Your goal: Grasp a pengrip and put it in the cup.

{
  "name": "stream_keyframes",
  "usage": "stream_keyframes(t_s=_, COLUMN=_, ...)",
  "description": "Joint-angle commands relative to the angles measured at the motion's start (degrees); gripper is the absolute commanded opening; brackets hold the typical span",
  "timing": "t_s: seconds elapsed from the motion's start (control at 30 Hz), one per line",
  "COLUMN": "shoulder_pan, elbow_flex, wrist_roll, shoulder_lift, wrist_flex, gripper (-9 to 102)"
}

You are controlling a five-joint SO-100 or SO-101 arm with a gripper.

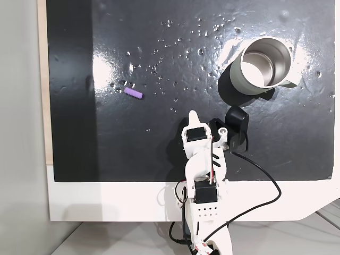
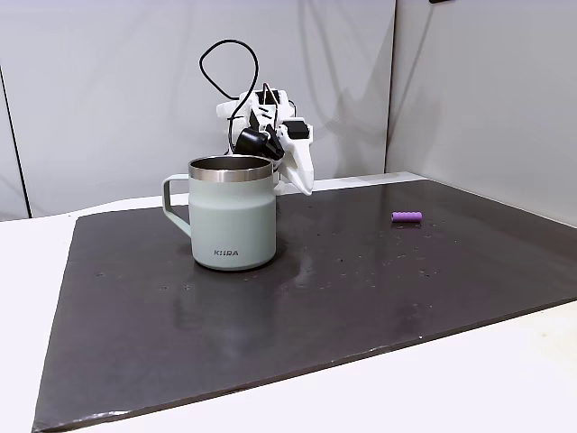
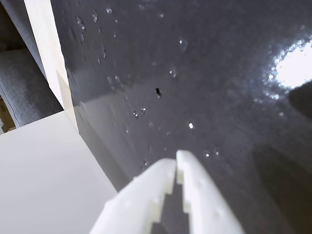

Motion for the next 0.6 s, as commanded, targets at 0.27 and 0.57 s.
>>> stream_keyframes(t_s=0.27, shoulder_pan=-2.8, elbow_flex=-0.2, wrist_roll=-4.0, shoulder_lift=0.8, wrist_flex=-1.6, gripper=0)
stream_keyframes(t_s=0.57, shoulder_pan=-2.0, elbow_flex=-3.8, wrist_roll=-4.0, shoulder_lift=0.8, wrist_flex=-1.4, gripper=0)
